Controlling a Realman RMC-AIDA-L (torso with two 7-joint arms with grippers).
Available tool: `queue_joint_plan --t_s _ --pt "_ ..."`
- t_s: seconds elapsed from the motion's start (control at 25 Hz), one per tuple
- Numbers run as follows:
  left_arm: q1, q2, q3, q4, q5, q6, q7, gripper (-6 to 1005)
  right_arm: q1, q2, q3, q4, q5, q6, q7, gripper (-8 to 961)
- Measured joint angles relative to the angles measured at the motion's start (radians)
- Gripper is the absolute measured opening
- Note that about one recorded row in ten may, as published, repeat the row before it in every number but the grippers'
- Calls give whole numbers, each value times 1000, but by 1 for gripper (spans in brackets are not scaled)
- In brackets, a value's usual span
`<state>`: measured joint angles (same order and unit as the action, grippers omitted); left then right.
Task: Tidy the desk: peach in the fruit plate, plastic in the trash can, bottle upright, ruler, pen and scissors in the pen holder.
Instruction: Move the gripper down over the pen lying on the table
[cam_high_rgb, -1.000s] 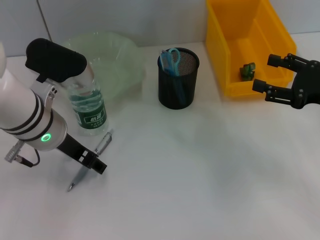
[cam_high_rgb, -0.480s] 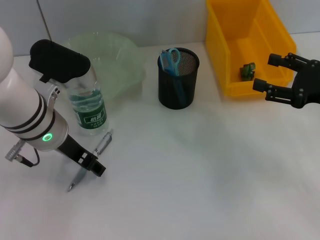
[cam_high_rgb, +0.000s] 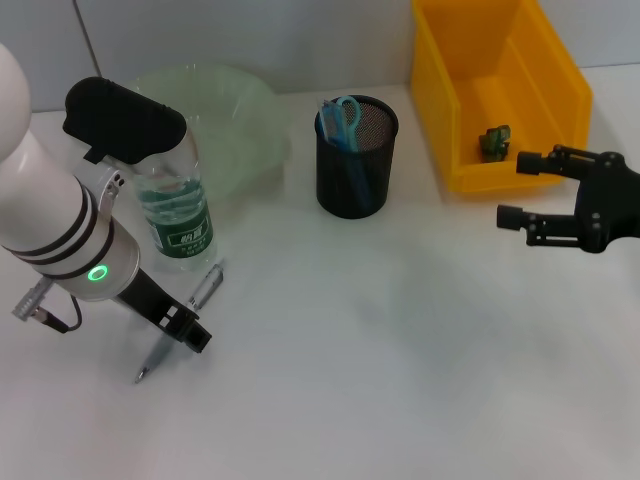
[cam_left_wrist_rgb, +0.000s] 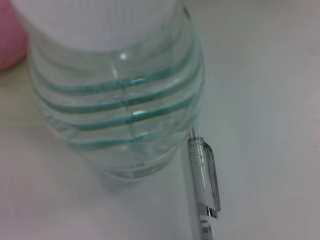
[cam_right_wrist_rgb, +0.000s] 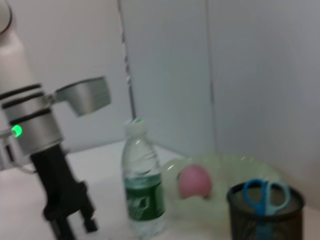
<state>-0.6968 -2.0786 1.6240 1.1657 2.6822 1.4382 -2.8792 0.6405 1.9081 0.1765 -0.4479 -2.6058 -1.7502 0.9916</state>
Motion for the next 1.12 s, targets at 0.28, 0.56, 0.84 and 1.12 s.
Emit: queue_joint_plan --t_s 0.28,0.56,0.84,1.12 --pt "-2 0 2 2 2 -5 0 702 19 2 -158 -49 5 -41 93 831" --pt "-8 0 2 -3 2 -8 0 704 21 2 -182 -56 13 -39 101 831" --pt "-16 0 2 -6 -2 -6 0 694 20 4 -185 -57 18 -33 101 832" --pt "-33 0 2 -42 -2 -2 0 685 21 6 -186 -57 18 -30 101 832"
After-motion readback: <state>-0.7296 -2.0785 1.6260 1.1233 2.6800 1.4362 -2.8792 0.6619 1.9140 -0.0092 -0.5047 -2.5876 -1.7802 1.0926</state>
